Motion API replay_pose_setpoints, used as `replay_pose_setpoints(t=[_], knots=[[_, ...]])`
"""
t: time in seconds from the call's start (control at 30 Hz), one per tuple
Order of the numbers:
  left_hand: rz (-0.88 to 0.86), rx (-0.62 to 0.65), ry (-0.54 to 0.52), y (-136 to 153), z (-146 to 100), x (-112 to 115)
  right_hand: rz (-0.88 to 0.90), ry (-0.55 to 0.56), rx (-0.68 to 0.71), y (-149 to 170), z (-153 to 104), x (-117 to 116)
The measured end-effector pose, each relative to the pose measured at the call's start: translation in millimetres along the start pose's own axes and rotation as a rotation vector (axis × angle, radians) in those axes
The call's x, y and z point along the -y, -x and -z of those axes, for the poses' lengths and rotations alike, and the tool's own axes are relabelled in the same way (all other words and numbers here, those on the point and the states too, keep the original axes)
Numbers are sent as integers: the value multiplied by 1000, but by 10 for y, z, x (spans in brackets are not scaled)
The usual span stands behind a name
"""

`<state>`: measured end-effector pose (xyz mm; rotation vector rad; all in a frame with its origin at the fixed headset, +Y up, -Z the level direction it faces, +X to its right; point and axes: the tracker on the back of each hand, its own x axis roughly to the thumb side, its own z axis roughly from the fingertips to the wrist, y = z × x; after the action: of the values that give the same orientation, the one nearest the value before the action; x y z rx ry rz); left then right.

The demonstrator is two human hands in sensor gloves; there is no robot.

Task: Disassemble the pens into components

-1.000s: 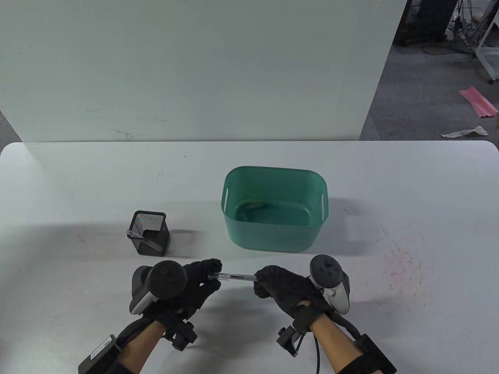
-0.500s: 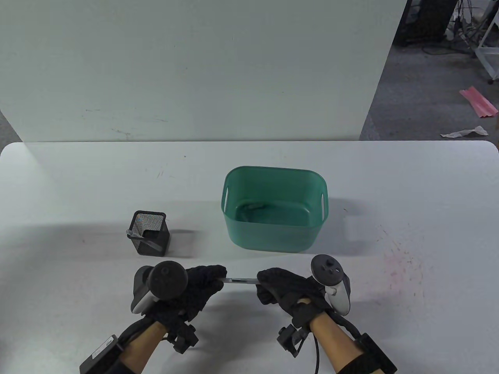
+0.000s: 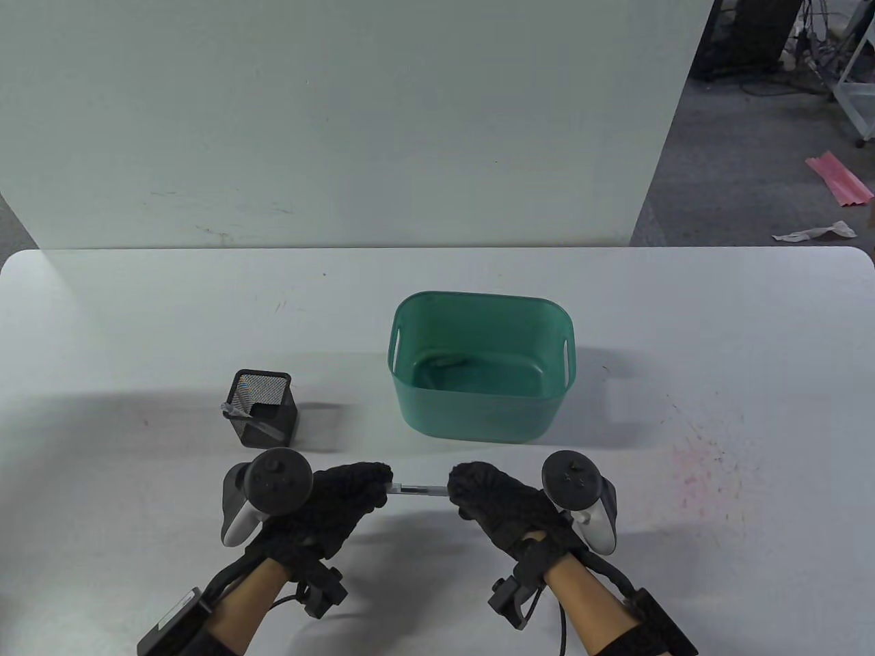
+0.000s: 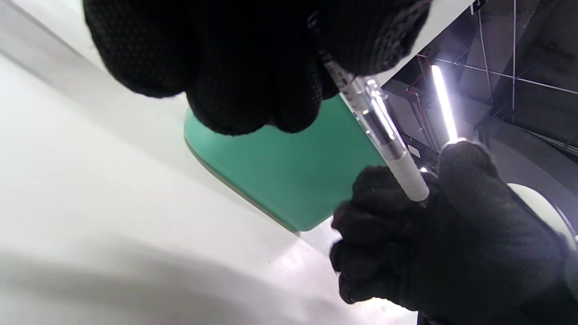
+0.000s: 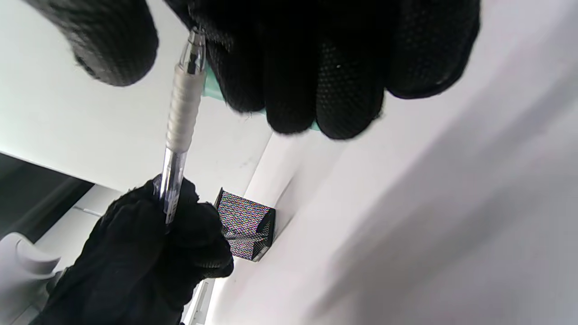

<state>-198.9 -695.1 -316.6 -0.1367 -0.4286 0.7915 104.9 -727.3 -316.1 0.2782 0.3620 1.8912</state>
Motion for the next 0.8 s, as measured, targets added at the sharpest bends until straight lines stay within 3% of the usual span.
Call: replay_pose_setpoints(t=[0.1, 0.37, 0.5, 0.67, 0.8], knots=[[6, 1, 11, 2, 13, 16, -1, 29, -7, 1, 8, 10], [-1, -14, 8, 12, 12, 23, -74, -69, -33, 0, 9, -24], [-7, -11, -3, 7, 3, 10, -31, 36, -28, 7, 4, -23], [-25, -21, 1, 20, 9, 14, -52, 35, 30, -72, -4, -4], [-33, -18, 2, 17, 8, 14, -85, -64, -2, -12, -3, -24]])
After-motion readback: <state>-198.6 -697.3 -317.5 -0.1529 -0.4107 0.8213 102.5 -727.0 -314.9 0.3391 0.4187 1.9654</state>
